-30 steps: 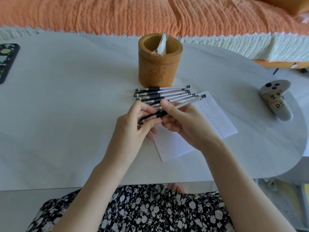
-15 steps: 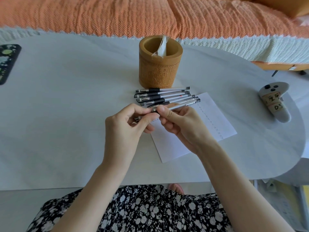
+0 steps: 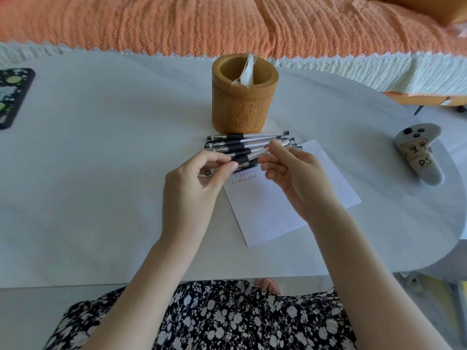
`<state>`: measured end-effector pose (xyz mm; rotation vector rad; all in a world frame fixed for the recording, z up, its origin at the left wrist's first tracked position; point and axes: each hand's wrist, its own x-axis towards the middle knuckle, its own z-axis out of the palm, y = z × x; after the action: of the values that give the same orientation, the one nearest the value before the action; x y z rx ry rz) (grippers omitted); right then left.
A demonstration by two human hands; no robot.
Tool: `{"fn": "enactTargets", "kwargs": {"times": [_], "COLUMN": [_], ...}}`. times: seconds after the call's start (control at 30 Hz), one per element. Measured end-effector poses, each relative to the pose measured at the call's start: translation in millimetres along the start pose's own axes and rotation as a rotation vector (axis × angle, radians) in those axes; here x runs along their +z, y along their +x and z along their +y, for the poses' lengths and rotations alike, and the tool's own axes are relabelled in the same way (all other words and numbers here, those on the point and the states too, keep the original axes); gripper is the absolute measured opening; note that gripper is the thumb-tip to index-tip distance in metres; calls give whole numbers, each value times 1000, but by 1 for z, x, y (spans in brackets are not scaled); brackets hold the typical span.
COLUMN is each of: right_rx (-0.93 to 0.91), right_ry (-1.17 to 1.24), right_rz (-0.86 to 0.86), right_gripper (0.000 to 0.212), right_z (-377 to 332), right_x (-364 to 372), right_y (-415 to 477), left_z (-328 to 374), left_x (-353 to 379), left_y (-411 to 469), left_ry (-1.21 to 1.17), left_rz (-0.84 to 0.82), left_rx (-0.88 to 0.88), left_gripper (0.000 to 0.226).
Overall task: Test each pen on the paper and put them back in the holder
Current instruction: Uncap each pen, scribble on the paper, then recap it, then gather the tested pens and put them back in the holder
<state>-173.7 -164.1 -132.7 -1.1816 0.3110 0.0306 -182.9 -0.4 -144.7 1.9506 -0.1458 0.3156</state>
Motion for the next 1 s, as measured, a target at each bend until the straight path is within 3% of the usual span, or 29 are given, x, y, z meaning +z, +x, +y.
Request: {"fn": "enactTargets", "kwargs": {"times": [0.17, 0.33, 0.47, 0.63, 0.7, 0.83, 0.9, 1.0], "right_rx": [-34, -78, -136, -298, -446, -529, -497, -425], "right_ry": [-36, -156, -447, -875, -1101, -1610, -1718, -1768], "right_rz": [84, 168, 244, 360, 268, -231, -347, -420], "right_gripper": [17, 19, 25, 25, 27, 70, 83, 84], "right_z": [-4, -2, -4, -17, -25, -32, -30, -31], "right_x": [-4, -7, -8, -17, -19, -18, -16, -15], "right_y": [14, 27, 31, 29, 27, 31, 38, 48], "left_z": [-5, -4, -8, -13, -14, -19, -20, -21], "left_x": [4, 4, 5, 7, 6, 4, 4, 3], "left_y": [-4, -13, -16, -20, -21, -21, -20, -19], "left_ry": [300, 374, 324, 339, 363, 377, 368, 363], "left_rz": [4, -33, -265, -432, -473, -481, -484, -499], "left_rx": [146, 201, 239, 244, 244, 274, 266, 266], "left_gripper": [35, 38, 24, 38, 42, 40, 40, 40]}}
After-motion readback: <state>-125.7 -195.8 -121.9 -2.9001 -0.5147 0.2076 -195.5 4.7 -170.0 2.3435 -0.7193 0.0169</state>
